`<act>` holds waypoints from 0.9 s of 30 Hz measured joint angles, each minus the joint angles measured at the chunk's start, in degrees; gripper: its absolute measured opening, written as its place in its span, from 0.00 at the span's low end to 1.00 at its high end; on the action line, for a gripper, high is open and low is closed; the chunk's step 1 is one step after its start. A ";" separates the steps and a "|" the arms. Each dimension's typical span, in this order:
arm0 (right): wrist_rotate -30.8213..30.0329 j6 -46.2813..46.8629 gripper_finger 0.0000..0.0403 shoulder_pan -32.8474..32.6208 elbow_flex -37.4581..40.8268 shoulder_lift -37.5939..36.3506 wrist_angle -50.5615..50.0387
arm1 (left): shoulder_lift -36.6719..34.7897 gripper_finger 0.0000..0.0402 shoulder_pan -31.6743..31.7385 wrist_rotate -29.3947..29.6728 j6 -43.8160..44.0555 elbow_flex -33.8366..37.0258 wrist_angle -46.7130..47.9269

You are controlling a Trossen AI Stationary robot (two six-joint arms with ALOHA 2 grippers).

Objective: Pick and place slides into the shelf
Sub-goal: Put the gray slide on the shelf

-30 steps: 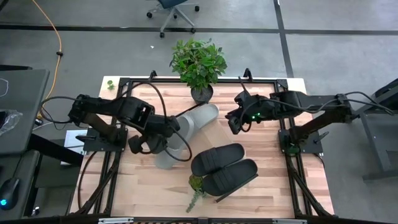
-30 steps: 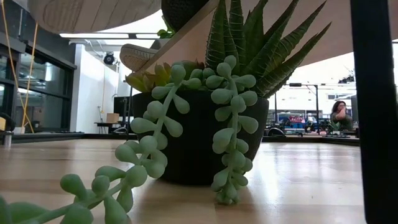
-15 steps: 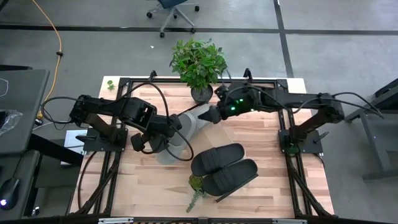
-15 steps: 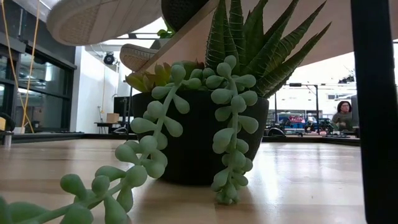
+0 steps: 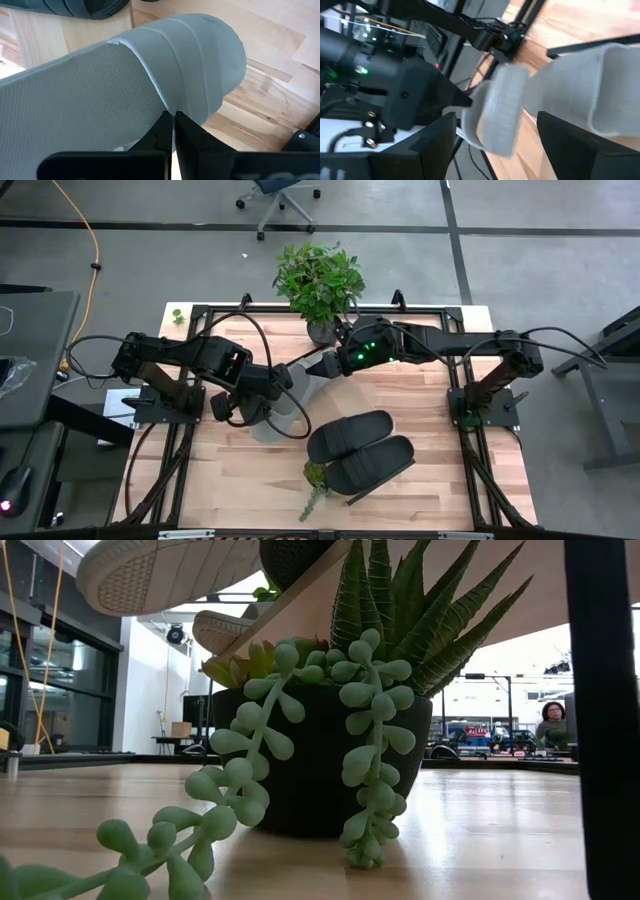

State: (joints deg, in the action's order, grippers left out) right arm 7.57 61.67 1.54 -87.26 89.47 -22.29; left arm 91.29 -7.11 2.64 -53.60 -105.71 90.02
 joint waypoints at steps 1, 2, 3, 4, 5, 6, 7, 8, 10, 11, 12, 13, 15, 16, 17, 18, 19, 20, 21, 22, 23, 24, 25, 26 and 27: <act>0.00 0.06 0.66 0.00 0.00 0.25 0.95 | 0.00 0.00 0.00 0.00 -0.10 0.00 0.00; -0.01 0.25 0.66 0.00 0.00 0.33 1.57 | 0.00 0.00 0.00 0.00 -0.16 0.00 0.00; -0.05 0.41 0.66 0.00 0.00 0.42 1.74 | 0.00 0.00 0.00 0.00 -0.18 0.00 0.00; -0.20 0.68 0.66 0.00 0.00 0.65 1.88 | 0.00 0.00 0.00 0.00 -0.22 0.00 0.00; -0.31 1.21 0.66 0.00 0.00 0.90 1.86 | 0.00 0.00 0.00 0.00 -0.50 0.00 0.00; -0.37 1.36 0.66 0.00 0.00 1.20 1.55 | 0.00 0.00 0.00 0.00 -0.82 0.00 0.00; -0.44 1.40 0.66 0.00 0.02 1.60 1.75 | 0.00 0.00 -0.01 0.00 -1.19 0.00 0.00; -0.37 1.57 0.66 0.00 0.02 1.81 1.93 | 0.00 0.00 0.00 0.00 -1.44 0.00 0.00; -0.08 1.97 0.66 0.00 0.00 2.50 2.24 | 0.00 0.00 0.00 0.00 -1.57 0.00 0.00; 0.01 1.97 0.66 0.00 0.01 2.90 2.27 | 0.00 0.00 0.00 0.00 -1.63 0.00 0.00; 0.00 1.97 0.66 0.00 0.02 3.39 2.11 | 0.00 0.00 0.00 0.00 -1.68 0.00 0.00; 0.02 1.97 0.66 0.00 0.02 3.79 2.35 | 0.00 0.00 -0.01 0.00 -1.68 0.00 0.00; 0.13 1.97 0.65 0.00 0.02 4.37 3.17 | 0.00 0.00 0.00 -0.01 -1.69 0.00 0.00; 0.39 1.97 0.64 0.00 0.02 4.44 3.68 | 0.00 0.00 0.00 0.00 -1.69 0.00 0.00; 0.62 1.97 0.62 0.00 0.02 4.46 3.68 | 0.00 0.00 0.00 0.00 -1.69 0.00 0.00; 0.64 1.97 0.59 0.00 0.02 4.58 3.87 | 0.00 0.00 0.00 0.00 -1.69 0.00 0.00; 0.66 1.97 0.56 0.00 0.02 4.67 3.89 | 0.00 0.00 0.00 -0.03 -1.69 0.00 -0.02; 0.68 1.97 0.53 0.00 0.02 4.78 3.68 | 0.00 0.00 0.00 -0.01 -1.69 0.00 0.00; 0.66 1.87 0.49 0.00 0.02 4.83 3.69 | 0.00 0.00 0.00 0.00 -1.74 0.00 0.00; 0.75 1.52 0.45 0.06 0.02 4.83 3.77 | 0.00 0.00 0.00 0.00 -1.94 0.00 0.00; 1.01 1.33 0.41 0.07 0.02 4.80 3.92 | 0.00 0.00 0.00 0.00 -2.13 0.00 0.00; 1.09 1.17 0.37 0.07 0.02 4.79 4.02 | 0.00 0.00 0.00 0.21 -2.21 0.00 0.00; 1.10 1.06 0.32 0.12 0.02 4.79 3.94 | -0.01 0.00 -0.01 0.58 -2.29 0.00 -0.02; 1.04 0.96 0.28 0.15 0.02 4.79 3.75 | -0.02 0.00 -0.02 0.98 -2.31 0.00 -0.02; 0.94 0.68 0.24 0.17 0.02 4.79 3.70 | -0.02 0.00 -0.02 1.35 -2.31 0.00 -0.04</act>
State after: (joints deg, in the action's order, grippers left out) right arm 8.51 62.35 1.72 -87.24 94.26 -18.59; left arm 91.26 -7.14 3.99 -55.91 -105.71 89.97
